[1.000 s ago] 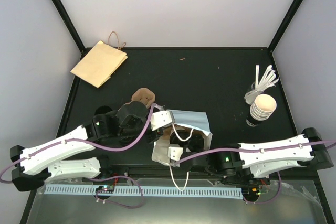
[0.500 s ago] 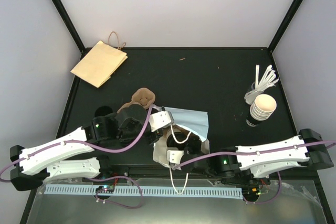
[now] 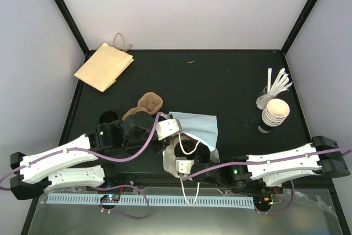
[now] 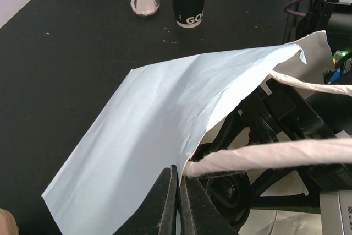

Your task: Pack the takeout coffee

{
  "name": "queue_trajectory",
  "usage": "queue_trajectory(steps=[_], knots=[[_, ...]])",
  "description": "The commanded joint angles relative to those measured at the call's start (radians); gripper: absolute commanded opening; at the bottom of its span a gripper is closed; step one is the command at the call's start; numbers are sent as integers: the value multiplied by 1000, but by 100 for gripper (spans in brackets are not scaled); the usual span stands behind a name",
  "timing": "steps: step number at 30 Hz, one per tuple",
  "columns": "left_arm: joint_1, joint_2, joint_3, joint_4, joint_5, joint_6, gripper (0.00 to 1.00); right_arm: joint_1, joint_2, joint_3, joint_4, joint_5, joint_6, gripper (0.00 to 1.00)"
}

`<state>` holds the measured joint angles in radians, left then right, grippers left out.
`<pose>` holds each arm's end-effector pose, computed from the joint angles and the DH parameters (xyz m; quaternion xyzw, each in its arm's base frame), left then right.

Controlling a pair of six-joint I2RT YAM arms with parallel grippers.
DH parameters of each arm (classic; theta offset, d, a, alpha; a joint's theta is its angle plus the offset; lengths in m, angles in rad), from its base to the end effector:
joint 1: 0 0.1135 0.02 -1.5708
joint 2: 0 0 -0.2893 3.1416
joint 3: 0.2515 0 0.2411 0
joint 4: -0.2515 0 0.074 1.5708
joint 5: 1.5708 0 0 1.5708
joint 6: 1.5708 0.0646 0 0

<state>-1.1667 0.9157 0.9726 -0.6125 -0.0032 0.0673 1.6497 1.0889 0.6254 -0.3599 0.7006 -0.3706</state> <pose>0.0754 -0.1757 0.3430 0.5050 0.7132 -0.2528 0.4152 0.0253 0.2081 0.2286 -0.6740 0.5711 -0.0517 0.4658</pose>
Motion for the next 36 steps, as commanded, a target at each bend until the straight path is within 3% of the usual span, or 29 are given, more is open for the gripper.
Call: queue_trajectory(steps=[1, 11, 18, 28, 36], knots=[[-9, -23, 2, 45, 7, -8, 2, 7, -14, -26, 101, -8, -28, 63], [-14, -33, -7, 46, 3, -50, 2, -6, 20, -51, 210, -8, -94, 61], [-14, -49, -21, 67, -34, -71, 2, -17, 28, -60, 199, 21, -102, 59], [-17, -32, 7, 29, -61, 7, 2, -18, -19, -53, 80, 25, -110, 59], [-23, 53, 66, 14, -84, -16, 2, -17, 74, 100, -67, 65, -71, 59]])
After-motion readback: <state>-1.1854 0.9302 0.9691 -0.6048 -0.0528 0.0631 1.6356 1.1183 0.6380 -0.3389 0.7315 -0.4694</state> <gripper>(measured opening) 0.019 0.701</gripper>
